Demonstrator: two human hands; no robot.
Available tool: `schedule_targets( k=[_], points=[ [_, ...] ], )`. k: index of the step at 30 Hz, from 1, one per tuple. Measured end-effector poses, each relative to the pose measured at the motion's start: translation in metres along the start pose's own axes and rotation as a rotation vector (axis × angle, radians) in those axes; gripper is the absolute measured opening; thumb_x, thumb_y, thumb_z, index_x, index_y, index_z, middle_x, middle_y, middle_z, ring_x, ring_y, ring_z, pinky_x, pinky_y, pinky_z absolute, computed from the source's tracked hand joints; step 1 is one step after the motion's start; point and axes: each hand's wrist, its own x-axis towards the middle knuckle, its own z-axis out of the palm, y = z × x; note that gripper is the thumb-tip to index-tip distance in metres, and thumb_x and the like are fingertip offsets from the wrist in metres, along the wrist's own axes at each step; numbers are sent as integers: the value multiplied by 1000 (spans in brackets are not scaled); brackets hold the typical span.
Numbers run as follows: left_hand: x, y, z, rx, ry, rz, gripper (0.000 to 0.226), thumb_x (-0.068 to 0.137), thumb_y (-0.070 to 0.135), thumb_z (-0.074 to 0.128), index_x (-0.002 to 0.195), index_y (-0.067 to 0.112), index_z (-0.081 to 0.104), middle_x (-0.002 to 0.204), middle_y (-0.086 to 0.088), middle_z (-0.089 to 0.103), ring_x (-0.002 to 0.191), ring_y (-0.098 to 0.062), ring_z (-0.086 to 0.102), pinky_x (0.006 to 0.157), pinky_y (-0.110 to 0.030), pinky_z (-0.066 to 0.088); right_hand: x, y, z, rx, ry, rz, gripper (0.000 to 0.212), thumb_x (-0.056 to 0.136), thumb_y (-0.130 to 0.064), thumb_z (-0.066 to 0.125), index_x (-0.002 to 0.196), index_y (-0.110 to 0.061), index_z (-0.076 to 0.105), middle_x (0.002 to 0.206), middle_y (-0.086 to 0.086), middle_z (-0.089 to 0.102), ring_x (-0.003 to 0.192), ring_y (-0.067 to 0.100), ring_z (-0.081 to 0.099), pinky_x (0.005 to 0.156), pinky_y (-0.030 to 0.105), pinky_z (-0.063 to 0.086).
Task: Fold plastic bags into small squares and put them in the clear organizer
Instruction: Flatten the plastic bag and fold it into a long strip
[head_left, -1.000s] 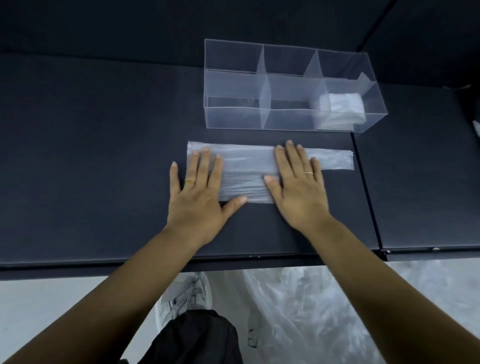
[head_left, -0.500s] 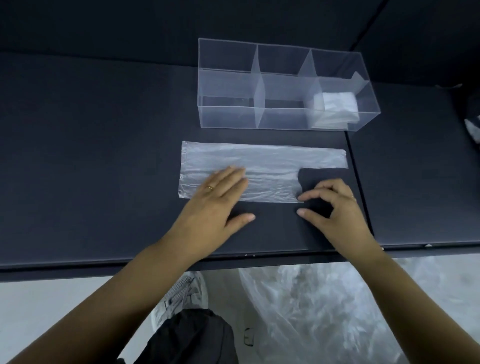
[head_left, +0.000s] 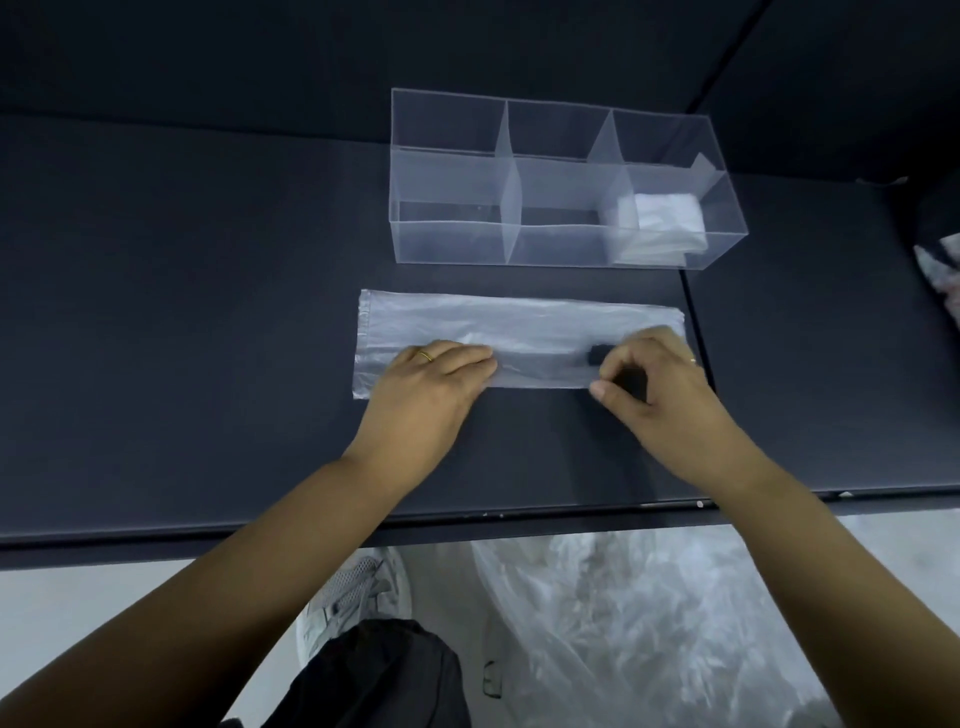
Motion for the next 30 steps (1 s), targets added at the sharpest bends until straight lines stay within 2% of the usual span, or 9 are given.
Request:
schedule_targets(
  k=[4,7,10,13,16,21,24,27,30],
  points=[
    [-1,6,-7,-9,-40,0,11,80,0,69,91,3,74,95,-9,74,82,-30,70,68,-43,57,0,-18,10,-247,-90,-267,89,64,-50,80,141,-32,38,148,-20,25,137,-2,13,111,24,0],
    [-1,12,-13,-14,-93,-31,9,85,3,65,89,3,73,93,-9,74,82,-32,68,69,-44,56,7,-18,30,-299,-44,-336,51,78,-28,77,126,-22,61,139,-12,51,133,11,40,116,30,13],
    [-4,7,-24,-26,-100,-106,11,83,0,67,89,7,74,84,-9,73,79,-31,68,67,-41,56,15,-10,32,49,106,-190,12,84,-10,71,91,-17,76,102,-12,72,97,6,65,96,25,45],
    [-11,-17,-41,-186,-37,-413,18,89,12,66,103,19,75,97,0,75,90,-17,68,81,-24,51,25,0,24,341,76,44,16,87,-14,70,78,-28,72,80,-21,71,79,-8,63,77,5,43],
    [-17,-43,-54,-473,5,-702,10,88,18,68,94,20,76,86,19,72,79,11,63,74,1,39,35,4,24,482,99,157,14,86,-19,71,72,-17,70,70,-15,69,71,-5,62,70,5,43],
    [-14,-58,-52,-601,88,-899,7,88,17,68,89,22,73,80,5,74,72,0,66,73,-10,46,53,-2,35,414,261,283,24,83,-29,73,63,-17,68,61,-12,66,58,-3,58,60,8,42],
    [-12,-49,-49,-287,199,-853,13,89,14,64,101,16,68,83,-3,71,71,-9,63,71,-20,48,60,-8,39,319,291,326,26,84,-30,71,63,-16,68,60,-9,65,60,7,58,57,19,44],
    [-8,-17,-41,1,348,-512,25,86,3,53,108,8,65,94,-12,62,88,-31,55,83,-38,44,64,-10,40,236,290,350,28,85,-33,70,67,-12,68,63,-2,65,59,11,55,52,20,42],
    [-2,13,-17,-3,57,-236,38,94,19,40,122,4,61,123,-15,61,116,-34,54,105,-38,34,66,-9,39,202,281,358,30,85,-32,70,67,-8,64,59,-1,57,56,12,50,48,20,37]
  ],
)
